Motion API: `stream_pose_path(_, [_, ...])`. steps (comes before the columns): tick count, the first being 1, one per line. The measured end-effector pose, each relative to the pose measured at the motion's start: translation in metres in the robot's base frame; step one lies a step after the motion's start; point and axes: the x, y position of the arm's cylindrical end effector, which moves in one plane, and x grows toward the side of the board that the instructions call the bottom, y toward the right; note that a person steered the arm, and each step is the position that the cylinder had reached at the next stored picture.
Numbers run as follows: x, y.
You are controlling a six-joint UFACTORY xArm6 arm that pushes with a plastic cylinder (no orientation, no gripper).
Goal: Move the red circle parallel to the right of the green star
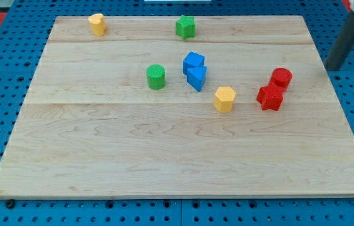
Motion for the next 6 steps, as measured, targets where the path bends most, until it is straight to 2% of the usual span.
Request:
stream_pose_path(1, [0.100, -0.085])
stream_pose_path(2, [0.116, -0.179])
stream_pose_path(3, [0.092, -0.153])
stream_pose_path(4, [0.093, -0.104])
stream_pose_path(5, [0.040, -0.103])
stream_pose_path(6, [0.017, -0.089])
